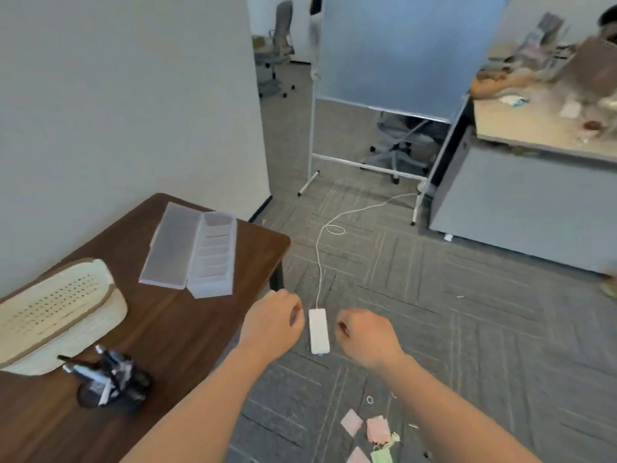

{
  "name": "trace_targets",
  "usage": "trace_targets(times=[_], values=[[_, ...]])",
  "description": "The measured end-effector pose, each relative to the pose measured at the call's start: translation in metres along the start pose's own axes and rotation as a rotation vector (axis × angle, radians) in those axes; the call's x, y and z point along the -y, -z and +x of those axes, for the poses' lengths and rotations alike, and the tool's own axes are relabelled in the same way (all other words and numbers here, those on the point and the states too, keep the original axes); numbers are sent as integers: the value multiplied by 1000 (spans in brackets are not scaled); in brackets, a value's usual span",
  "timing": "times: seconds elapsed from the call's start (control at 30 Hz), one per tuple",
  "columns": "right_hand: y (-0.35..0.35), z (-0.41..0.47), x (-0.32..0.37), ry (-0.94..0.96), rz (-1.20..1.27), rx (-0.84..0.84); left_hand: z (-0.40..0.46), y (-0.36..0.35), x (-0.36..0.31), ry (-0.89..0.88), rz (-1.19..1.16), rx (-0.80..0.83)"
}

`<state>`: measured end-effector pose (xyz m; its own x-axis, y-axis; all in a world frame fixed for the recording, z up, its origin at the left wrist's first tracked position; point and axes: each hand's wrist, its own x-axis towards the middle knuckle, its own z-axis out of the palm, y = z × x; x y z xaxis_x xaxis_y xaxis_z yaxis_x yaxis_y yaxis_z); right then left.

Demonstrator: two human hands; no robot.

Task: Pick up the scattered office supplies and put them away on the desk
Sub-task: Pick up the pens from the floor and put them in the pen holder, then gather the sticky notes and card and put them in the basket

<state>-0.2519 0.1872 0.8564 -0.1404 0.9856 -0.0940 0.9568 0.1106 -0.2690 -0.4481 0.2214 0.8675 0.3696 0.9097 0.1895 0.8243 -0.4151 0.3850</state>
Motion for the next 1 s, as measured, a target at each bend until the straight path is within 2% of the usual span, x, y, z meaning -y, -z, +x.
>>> trace_targets(times=[0.27,0.47,0.6,0.73,0.87,1.0], values=[[-45,-146,-184,-281,23,45,-16,-169,-160,-204,2,321],[-130,-221,-258,-476,88,123,-52,-285,-202,-298,13,539],[-210,-241,-286,-566,118,194,-73,-367,-184,-315,58,669],[-314,-236,-305,-628,166,272,-98,-463,-132,-306,102,786],[-441,-215,-327,-605,195,340,-123,-571,-59,-317,193,879],[-568,-188,-357,-566,188,424,-142,-672,1,-242,244,973]])
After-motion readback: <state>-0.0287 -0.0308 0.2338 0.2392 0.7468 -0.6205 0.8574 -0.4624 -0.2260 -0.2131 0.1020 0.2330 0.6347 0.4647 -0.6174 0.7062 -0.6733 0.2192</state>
